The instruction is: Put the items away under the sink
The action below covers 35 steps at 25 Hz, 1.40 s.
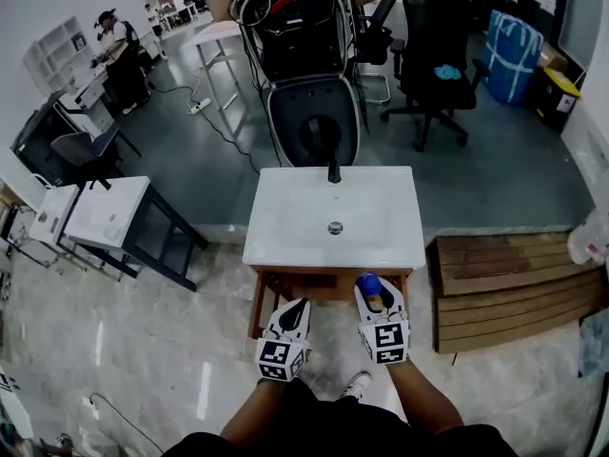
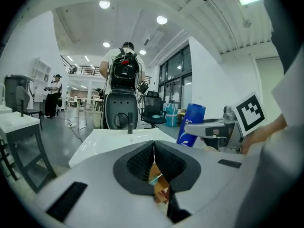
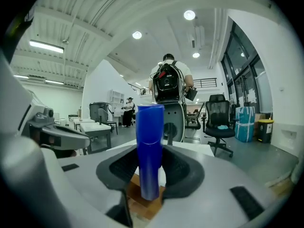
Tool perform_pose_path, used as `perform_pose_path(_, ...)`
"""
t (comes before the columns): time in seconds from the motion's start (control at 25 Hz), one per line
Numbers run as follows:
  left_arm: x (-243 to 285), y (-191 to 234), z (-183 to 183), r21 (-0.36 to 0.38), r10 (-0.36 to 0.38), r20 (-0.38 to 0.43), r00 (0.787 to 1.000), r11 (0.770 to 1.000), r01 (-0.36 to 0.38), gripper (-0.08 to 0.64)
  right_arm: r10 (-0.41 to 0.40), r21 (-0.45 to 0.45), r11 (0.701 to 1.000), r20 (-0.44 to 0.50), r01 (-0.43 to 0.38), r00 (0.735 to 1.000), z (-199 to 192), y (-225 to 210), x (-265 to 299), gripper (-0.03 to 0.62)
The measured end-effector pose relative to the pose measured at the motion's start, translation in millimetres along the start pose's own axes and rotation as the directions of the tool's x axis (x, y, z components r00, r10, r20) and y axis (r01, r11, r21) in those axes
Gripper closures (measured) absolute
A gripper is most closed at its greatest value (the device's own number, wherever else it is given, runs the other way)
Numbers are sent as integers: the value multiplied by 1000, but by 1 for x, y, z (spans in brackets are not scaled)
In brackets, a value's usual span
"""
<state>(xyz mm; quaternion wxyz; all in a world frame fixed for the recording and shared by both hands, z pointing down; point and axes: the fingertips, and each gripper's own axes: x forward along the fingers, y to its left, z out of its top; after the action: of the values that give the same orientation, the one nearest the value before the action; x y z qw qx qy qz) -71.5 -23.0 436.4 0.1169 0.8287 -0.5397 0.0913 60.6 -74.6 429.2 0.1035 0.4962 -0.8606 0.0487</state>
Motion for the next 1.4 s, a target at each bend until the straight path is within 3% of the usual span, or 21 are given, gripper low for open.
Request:
perform_pose_path(0.36, -9, 39, -22, 24, -23, -37, 999, 999, 24, 538, -40, 2, 999, -35, 40, 999, -26, 40, 13, 434)
perform_pose_path(0.72, 8, 69, -85, 35, -68, -70, 995, 997, 70, 538, -110, 20, 994, -90, 112, 990, -97, 67, 46, 434)
perform_pose_path(0.88, 35, 78, -138, 40, -58, -64, 996, 997, 61, 538, -131, 23, 991, -90, 134, 987, -150, 65, 73, 434)
perform_pose_path(1.12, 85, 106, -250, -40, -44, -79, 996, 998, 41, 538, -141, 33, 989, -74, 143, 987, -243, 65, 125, 434)
perform_pose_path(1.4, 138, 135, -364, 4, -27, -37, 999, 1000, 27, 538, -148, 29, 989, -2, 148, 989, -316, 62, 172, 433)
